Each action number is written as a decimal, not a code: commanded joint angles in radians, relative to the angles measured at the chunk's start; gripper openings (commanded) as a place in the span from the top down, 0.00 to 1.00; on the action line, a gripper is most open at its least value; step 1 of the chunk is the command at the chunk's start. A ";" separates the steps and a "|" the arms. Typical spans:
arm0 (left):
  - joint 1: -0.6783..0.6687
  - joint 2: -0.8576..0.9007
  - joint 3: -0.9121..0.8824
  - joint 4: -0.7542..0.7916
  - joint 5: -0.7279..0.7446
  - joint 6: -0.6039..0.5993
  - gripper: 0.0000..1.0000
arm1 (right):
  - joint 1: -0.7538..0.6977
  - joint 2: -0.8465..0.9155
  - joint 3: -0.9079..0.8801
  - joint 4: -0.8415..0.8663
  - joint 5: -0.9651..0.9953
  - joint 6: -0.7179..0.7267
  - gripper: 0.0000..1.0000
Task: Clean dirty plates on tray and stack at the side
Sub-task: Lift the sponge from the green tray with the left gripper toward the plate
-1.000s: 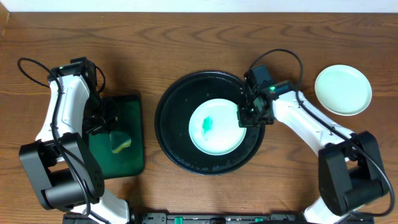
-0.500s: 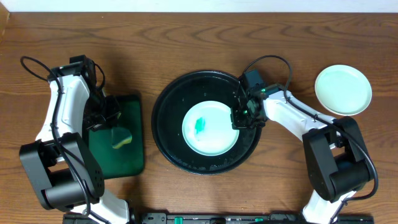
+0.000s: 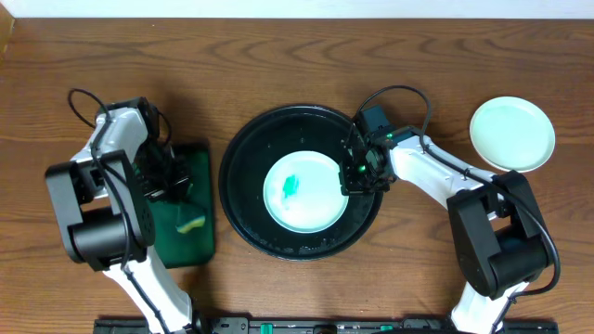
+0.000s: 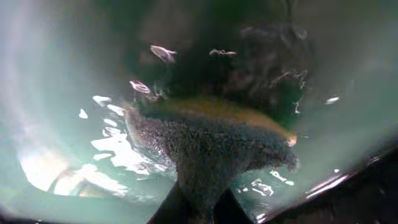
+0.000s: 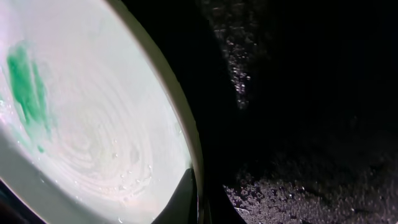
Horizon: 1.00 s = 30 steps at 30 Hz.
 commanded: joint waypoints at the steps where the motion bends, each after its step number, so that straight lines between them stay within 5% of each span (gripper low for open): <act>1: 0.005 0.028 -0.013 0.042 -0.003 0.012 0.93 | 0.033 0.050 -0.019 -0.024 -0.016 -0.044 0.99; 9: 0.005 -0.051 -0.007 0.052 -0.041 -0.008 0.93 | 0.033 0.050 -0.019 -0.035 -0.019 -0.055 0.99; 20: 0.000 -0.440 -0.007 0.075 -0.085 -0.042 0.93 | 0.033 0.050 -0.019 -0.033 -0.020 -0.073 0.99; 30: -0.177 -0.452 -0.007 0.104 0.290 -0.015 0.93 | 0.033 0.050 -0.019 -0.026 -0.020 -0.080 0.99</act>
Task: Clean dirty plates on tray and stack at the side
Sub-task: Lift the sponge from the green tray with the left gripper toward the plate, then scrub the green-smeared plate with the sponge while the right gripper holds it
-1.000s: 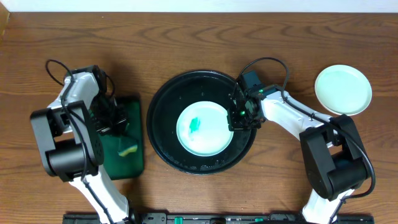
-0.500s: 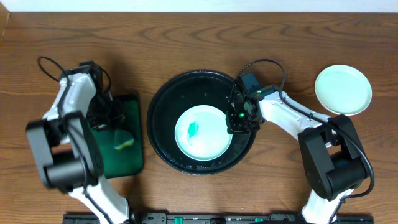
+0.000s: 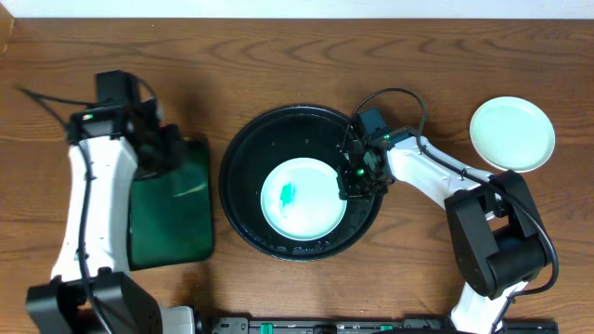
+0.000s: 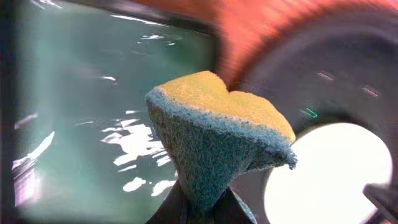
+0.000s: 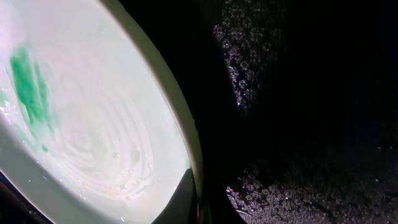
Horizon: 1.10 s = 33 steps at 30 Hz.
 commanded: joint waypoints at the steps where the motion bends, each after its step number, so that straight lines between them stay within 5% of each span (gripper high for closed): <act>1: -0.100 0.039 0.009 0.027 0.203 0.001 0.93 | 0.021 0.046 -0.019 -0.011 0.002 -0.030 0.99; 11: -0.422 0.261 0.009 0.199 0.357 -0.071 0.93 | 0.019 0.046 -0.019 -0.008 -0.024 -0.030 0.99; 21: -0.507 0.529 0.009 0.291 0.426 -0.067 0.93 | 0.018 0.046 -0.019 -0.016 -0.028 -0.029 0.99; 33: -0.505 0.542 0.009 0.006 -0.448 -0.306 0.93 | -0.012 0.046 -0.019 -0.017 -0.058 -0.026 0.99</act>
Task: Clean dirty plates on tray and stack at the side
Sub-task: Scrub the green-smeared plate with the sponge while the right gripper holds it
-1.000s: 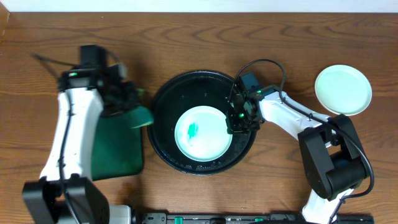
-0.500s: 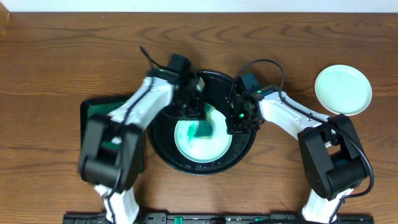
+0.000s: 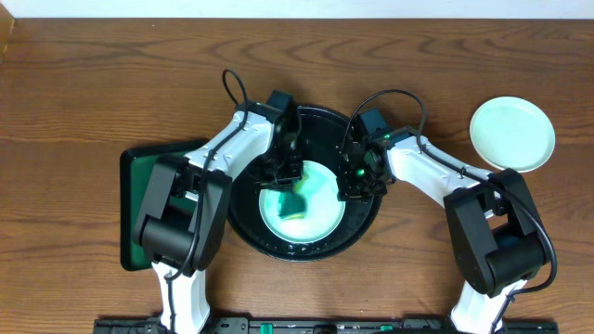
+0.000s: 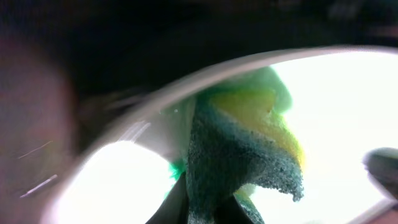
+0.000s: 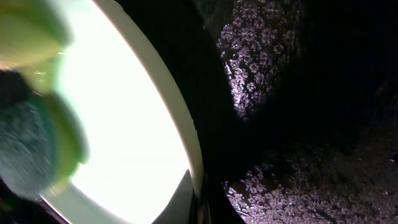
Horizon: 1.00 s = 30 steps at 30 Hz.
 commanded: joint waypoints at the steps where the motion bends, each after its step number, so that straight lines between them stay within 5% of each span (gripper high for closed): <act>1: 0.020 0.062 -0.054 -0.058 -0.480 -0.116 0.93 | -0.007 0.037 -0.019 -0.015 -0.013 -0.015 0.99; 8: 0.020 0.062 -0.054 -0.067 -0.551 -0.157 0.93 | -0.012 0.037 -0.019 -0.025 -0.013 -0.016 0.99; 17: 0.018 0.062 -0.054 0.112 -0.021 0.187 0.93 | -0.012 0.037 -0.019 -0.037 -0.012 -0.016 0.99; 30: 0.013 0.062 -0.054 0.143 0.351 0.398 0.93 | -0.031 0.037 -0.019 -0.050 -0.012 -0.015 0.99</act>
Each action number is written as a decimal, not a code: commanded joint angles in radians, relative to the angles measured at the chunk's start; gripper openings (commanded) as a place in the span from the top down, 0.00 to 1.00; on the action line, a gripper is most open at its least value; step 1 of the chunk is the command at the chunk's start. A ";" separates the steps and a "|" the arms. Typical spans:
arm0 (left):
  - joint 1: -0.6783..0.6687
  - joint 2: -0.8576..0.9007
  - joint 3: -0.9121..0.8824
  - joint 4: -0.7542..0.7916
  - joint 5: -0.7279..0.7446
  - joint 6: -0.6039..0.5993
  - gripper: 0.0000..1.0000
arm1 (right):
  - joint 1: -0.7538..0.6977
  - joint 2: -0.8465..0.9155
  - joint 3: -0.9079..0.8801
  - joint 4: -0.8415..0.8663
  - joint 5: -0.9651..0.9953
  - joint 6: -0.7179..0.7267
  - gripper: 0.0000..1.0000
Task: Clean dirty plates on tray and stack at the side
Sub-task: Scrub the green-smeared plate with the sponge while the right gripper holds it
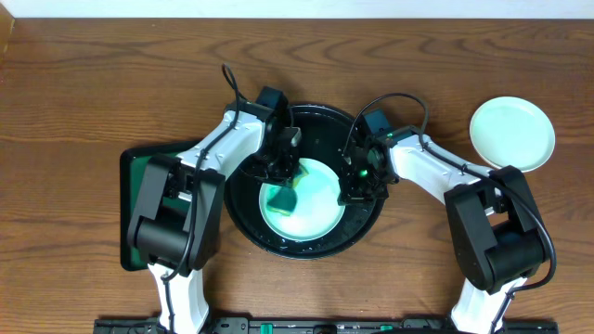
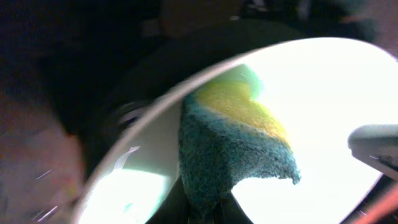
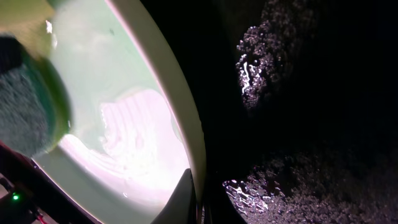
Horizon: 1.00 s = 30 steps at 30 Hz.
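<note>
A pale green plate point(image 1: 308, 199) lies in the round black tray point(image 1: 243, 213) at the table's middle. My left gripper point(image 1: 283, 182) is shut on a yellow and green sponge point(image 2: 233, 146), which presses on the plate's left part. My right gripper point(image 1: 355, 186) is shut on the plate's right rim point(image 3: 186, 124). In the left wrist view the sponge covers part of the plate point(image 2: 323, 93). No green stain shows around the sponge. A second, clean plate point(image 1: 511, 134) sits on the table at the far right.
A dark green rectangular tray point(image 1: 139, 213) lies at the left, partly under my left arm. Water drops glisten on the black tray's floor point(image 3: 280, 180) beside the plate. Bare wooden table point(image 1: 93, 74) surrounds everything.
The sponge in my left gripper has shifted from the middle of the plate to its left part. My right gripper still grips the rim. The plate now looks free of green.
My left gripper first held the sponge in the green tray while the right held the stained plate's rim. Then the sponge hung above the green tray. After that it was on the plate over the green stain, and now it sits further left.
</note>
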 commanded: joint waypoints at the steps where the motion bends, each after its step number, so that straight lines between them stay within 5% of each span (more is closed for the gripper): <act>1: -0.028 0.066 -0.029 0.016 0.166 0.063 0.93 | -0.009 0.025 -0.019 -0.010 0.042 -0.020 0.99; 15: -0.169 0.066 -0.029 0.006 0.271 0.103 0.93 | -0.023 0.025 -0.018 -0.027 0.041 -0.021 0.99; 30: -0.026 0.066 -0.029 -0.136 -0.465 -0.359 0.93 | -0.023 0.025 -0.008 -0.031 0.042 -0.021 0.99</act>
